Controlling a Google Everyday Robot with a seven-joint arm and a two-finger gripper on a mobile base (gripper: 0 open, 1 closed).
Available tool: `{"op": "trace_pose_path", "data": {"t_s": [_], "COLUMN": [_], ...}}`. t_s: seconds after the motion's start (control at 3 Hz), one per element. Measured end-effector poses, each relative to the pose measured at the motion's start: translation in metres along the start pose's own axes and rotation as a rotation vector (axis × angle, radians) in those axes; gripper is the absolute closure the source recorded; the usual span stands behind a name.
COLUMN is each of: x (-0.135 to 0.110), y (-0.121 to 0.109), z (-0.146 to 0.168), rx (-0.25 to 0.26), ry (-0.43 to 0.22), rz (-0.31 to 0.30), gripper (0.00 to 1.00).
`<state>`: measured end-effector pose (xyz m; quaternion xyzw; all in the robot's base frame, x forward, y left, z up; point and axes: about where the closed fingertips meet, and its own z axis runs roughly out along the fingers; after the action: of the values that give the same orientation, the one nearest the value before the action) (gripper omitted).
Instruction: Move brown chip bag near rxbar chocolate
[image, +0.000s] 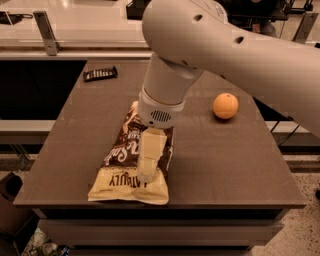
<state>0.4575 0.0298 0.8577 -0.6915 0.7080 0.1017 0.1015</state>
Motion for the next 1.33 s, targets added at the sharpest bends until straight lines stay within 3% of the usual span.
{"op": "trace_pose_path", "data": {"t_s": [0.33,1.33], "x": [-0.0063,-0.007], "y": [0.0042,0.0054], "z": [0.0047,0.0019], "rx": [-0.01,-0.004], "ry": [0.004,0.004], "rz": [-0.018,-0.019], "gripper": [0.17,0.85]}}
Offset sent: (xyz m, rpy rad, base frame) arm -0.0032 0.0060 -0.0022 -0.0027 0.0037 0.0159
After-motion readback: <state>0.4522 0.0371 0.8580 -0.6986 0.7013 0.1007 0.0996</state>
